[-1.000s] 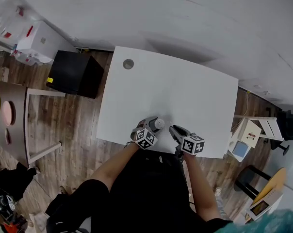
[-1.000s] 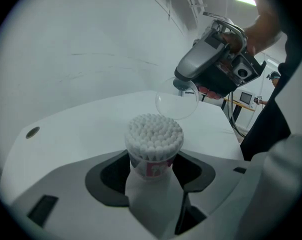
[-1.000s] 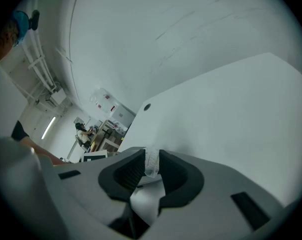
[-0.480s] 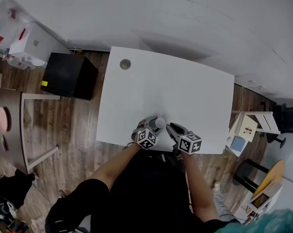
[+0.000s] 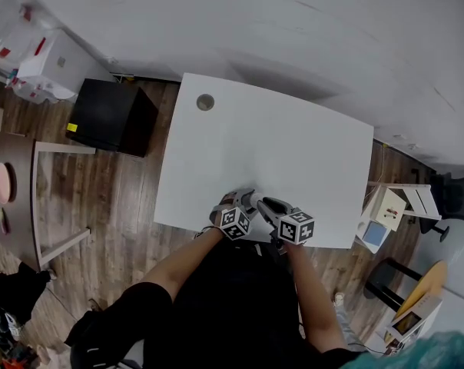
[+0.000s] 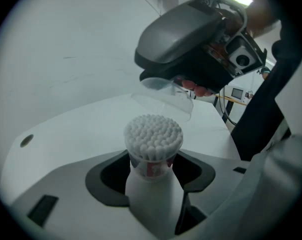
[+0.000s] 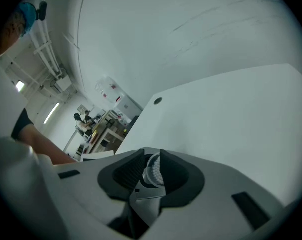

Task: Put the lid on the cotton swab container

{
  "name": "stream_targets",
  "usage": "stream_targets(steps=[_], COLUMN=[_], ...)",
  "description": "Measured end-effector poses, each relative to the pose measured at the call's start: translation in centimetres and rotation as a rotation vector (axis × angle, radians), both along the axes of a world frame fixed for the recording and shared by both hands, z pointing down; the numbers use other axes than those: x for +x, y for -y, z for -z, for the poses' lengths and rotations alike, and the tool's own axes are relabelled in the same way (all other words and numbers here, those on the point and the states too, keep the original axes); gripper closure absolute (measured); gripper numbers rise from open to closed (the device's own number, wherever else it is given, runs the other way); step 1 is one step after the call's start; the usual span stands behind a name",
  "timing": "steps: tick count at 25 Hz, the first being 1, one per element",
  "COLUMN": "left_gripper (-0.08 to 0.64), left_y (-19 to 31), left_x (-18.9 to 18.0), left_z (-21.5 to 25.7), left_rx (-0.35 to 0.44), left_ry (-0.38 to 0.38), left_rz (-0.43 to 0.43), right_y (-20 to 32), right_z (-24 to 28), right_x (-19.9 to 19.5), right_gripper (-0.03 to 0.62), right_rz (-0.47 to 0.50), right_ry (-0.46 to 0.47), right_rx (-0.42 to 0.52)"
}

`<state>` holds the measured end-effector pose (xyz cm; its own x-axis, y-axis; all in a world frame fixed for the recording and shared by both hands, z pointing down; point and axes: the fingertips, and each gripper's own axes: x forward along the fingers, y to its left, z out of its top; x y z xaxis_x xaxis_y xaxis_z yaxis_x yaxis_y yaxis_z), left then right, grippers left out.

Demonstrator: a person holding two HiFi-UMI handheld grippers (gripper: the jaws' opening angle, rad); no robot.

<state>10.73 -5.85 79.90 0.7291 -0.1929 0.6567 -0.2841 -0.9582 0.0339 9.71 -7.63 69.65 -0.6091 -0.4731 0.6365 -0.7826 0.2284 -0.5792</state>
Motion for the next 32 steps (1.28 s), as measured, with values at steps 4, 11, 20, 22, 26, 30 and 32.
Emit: stream_targets(steps=[4,11,20,22,26,30,32], left_gripper=[0.29,0.29,0.29,0.29,0.29,0.29,0.29], left_y=[-0.2,-0.3,-0.6,-0.7,-0.7,-0.6,-0.6], left_x=[0.0,0.0,-0.1,-0.1,-0.1,-0.1,-0.2], left_z=[0.2,0.1,0.1,0.1,0.1,0.1,0.0], left_rx=[0.015,0.0,0.001,0.01,0.008,0.01,0.012], left_ry=[-0.012,-0.015,-0.007,-0.001,-0.002,-0.003,-0.004], left_rz=[-0.025,-0.034,-0.056,-0.068,-0.068,-0.066,-0.066], right_y=[-0.5,-0.5,-0.7,-0.9,-0.9,-0.6,-0.6], right_z=[-0.9,-1.8,-2.3,-2.6,-2.8,-3.1,-3.2], right_x=[-1.2,-0.9,-1.5,-1.7,-1.9,-1.4,-1.4], right_gripper=[0.488,0.488,0.489,0.491,0.493,0.527,0.541], right_rz=[0.045,0.036,0.089,0.097,0.099,0.08,0.066], right_ry=[-0.028,-0.043,-0.128,-0.149,-0.178,-0.209,-0.229], right_rx=[-0.015,-0.026,-0.018,-0.016,-0.003,0.001,0.005])
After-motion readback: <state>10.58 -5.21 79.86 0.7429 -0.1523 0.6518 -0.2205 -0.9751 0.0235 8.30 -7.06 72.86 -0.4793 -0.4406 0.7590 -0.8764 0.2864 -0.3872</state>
